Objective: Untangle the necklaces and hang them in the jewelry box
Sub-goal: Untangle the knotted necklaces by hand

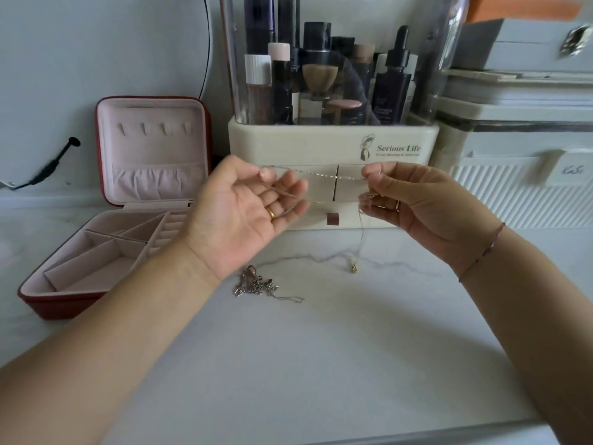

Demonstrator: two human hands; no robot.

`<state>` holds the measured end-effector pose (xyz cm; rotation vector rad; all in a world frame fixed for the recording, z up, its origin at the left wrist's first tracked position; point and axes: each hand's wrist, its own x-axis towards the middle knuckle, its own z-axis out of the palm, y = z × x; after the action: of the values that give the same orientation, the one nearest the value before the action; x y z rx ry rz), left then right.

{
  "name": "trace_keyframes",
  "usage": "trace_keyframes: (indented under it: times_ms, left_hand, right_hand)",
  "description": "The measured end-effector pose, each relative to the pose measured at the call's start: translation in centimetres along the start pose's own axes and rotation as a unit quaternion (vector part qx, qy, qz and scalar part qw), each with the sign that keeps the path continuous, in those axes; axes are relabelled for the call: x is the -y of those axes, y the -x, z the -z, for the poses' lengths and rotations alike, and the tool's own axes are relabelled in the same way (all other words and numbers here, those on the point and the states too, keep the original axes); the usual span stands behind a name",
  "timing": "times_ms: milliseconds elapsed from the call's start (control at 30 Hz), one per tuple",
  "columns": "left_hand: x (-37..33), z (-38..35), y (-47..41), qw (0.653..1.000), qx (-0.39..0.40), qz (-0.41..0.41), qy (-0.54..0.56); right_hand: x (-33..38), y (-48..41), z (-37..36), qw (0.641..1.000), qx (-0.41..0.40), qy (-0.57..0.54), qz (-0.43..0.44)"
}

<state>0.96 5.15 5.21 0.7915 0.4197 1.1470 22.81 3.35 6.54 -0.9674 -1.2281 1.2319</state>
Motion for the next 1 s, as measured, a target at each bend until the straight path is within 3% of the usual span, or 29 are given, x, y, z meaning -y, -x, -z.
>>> trace_keyframes:
  times_ms: [100, 233, 400, 500, 733, 800, 900, 1000]
  left_hand:
    - [-1.2, 0.3, 0.1, 0.999, -0.022, -0.029, 0.038]
    - [-2.0, 0.5, 0.1, 0.992, -0.072, -0.007, -0.099]
    - [0.1, -0.2, 0.3, 0.945, -0.056, 0.049, -0.318]
    - [1.3, -0.1, 0.5, 0.907, -0.044, 0.023, -0.419]
    - [2.6, -0.4, 0.9, 0.859, -0.024, -0.012, -0.512]
    - [2.5, -0.5, 0.9, 0.875, -0.011, -0.010, -0.484]
    - [2.5, -0.9, 0.9, 0.934, 0.037, 0.034, -0.353]
    - [2.4, -1.1, 0.8, 0.952, 0.068, 0.065, -0.291]
  right_hand:
    - [0.0, 0.0, 0.3, 0.999, -0.013, 0.025, -0.015]
    - [0.2, 0.1, 0.2, 0.999, -0.024, 0.035, -0.004]
    - [0.6, 0.4, -0.1, 0.992, -0.027, 0.107, 0.058]
    - [0.7, 0.7, -0.5, 0.987, 0.004, 0.139, 0.084]
    - [0.4, 0.9, -1.1, 0.985, 0.069, 0.121, 0.100]
    - [0.2, 0.9, -1.4, 0.985, 0.097, 0.111, 0.091]
    - [0.0, 0.9, -1.7, 0.984, 0.136, 0.097, 0.069]
    - [-0.1, 0.9, -1.8, 0.982, 0.157, 0.094, 0.050]
